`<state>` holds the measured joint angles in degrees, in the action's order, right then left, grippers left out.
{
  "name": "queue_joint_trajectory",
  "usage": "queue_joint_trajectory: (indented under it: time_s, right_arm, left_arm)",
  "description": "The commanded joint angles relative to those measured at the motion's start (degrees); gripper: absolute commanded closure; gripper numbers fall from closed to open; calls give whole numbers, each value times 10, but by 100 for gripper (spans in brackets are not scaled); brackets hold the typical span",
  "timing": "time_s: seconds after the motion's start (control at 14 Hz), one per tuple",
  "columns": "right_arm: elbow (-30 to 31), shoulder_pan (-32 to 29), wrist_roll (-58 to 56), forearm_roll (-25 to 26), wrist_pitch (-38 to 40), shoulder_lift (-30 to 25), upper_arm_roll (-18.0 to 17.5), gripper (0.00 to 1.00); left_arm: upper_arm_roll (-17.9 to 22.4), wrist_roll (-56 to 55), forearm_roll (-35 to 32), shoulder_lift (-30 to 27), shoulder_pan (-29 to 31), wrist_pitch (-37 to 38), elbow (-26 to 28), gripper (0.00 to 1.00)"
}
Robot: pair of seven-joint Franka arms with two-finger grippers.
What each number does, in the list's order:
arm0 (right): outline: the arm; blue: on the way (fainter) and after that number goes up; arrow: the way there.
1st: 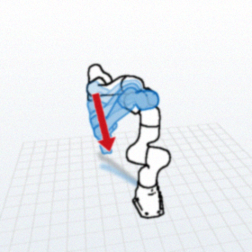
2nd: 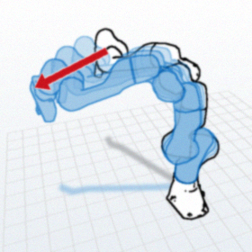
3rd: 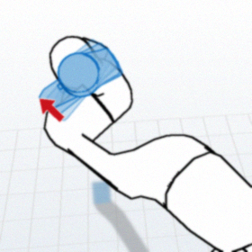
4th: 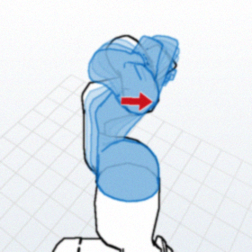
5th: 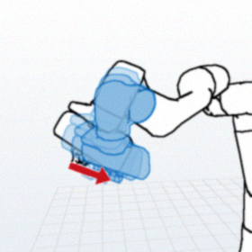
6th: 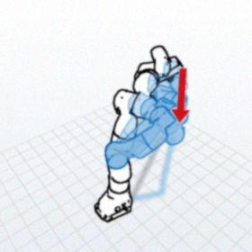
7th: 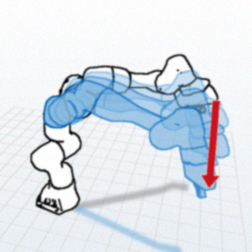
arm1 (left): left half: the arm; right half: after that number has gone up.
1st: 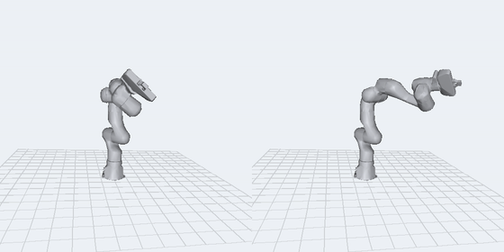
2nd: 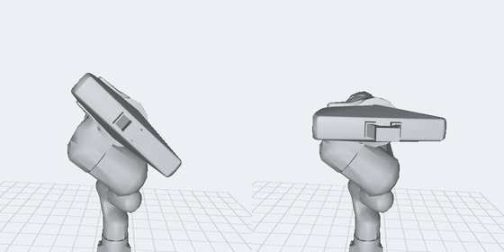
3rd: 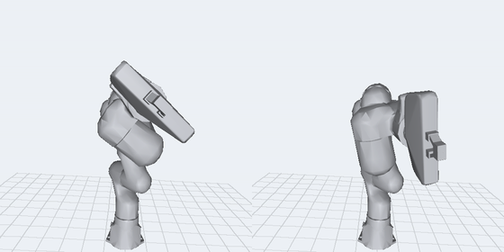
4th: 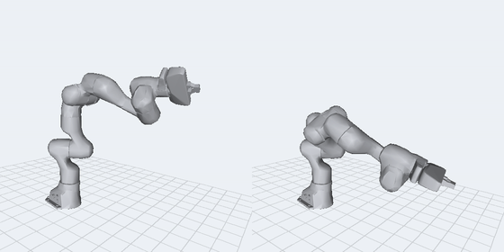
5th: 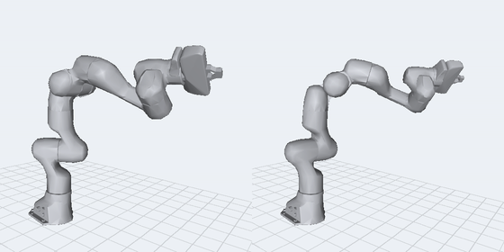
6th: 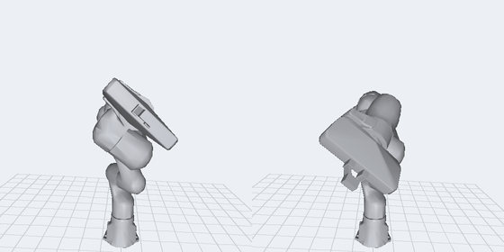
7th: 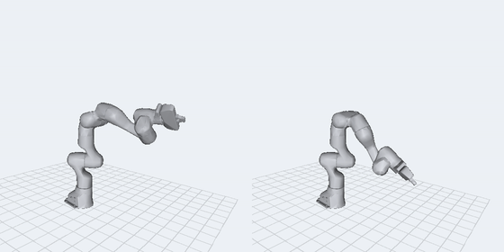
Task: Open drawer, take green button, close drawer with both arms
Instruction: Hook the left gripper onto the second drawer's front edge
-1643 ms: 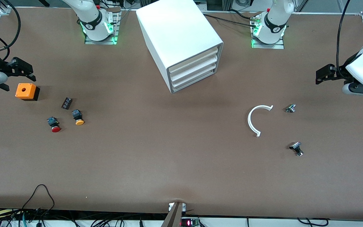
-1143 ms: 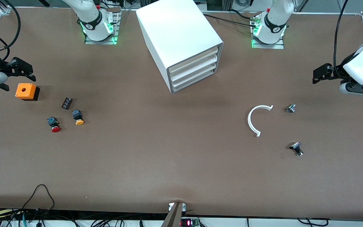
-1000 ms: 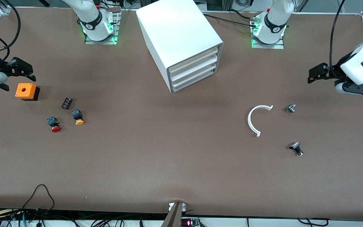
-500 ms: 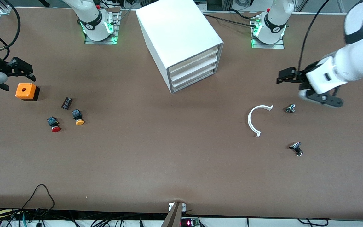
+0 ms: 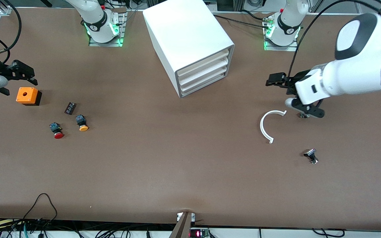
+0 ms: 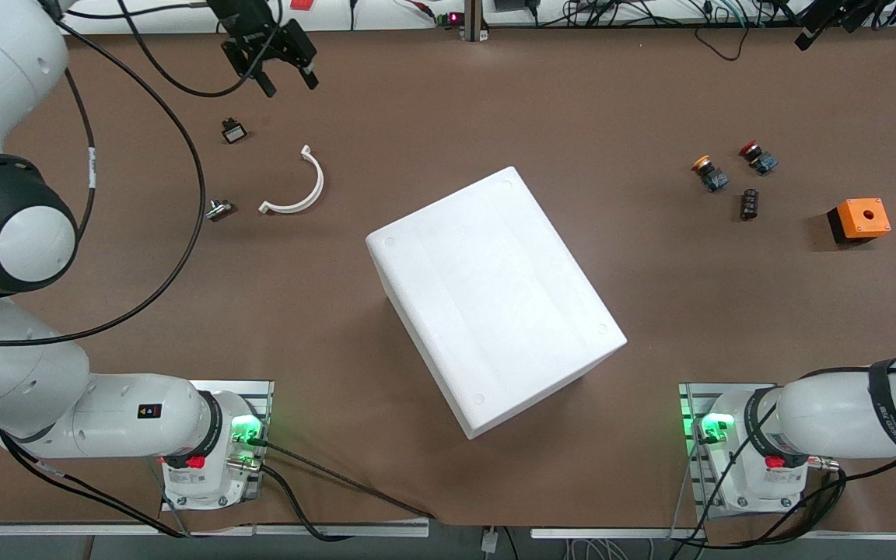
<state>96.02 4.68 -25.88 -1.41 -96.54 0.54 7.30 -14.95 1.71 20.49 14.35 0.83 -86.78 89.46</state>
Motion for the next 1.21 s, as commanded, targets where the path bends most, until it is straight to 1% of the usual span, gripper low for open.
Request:
queue_joint_trajectory:
  time_s: [0.0, 0.14, 0.29, 0.64, 0.86, 1.14]
  right_arm:
    - [-13, 1, 0, -7, 3, 5, 0, 1]
    - [-13, -1, 0, -7, -2, 5, 1, 1]
    - [-13, 0, 2, -7, 2, 5, 0, 1]
    - [-13, 2, 3, -6, -1, 5, 0, 1]
    - [-13, 0, 3, -7, -3, 6, 0, 1]
    - [-13, 2, 3, -6, -3, 6, 0, 1]
  left_arm:
    - [0, 22, 32, 35, -12, 4, -10, 0]
    - [0, 75, 57, 62, -28, 7, -10, 0]
    - [0, 103, 59, 85, -53, 1, -10, 0]
    - [0, 172, 87, 159, -70, -4, -13, 0]
    - [1, 211, 148, 209, -79, -12, -12, 0]
    - [0, 281, 155, 235, -102, -41, -10, 0]
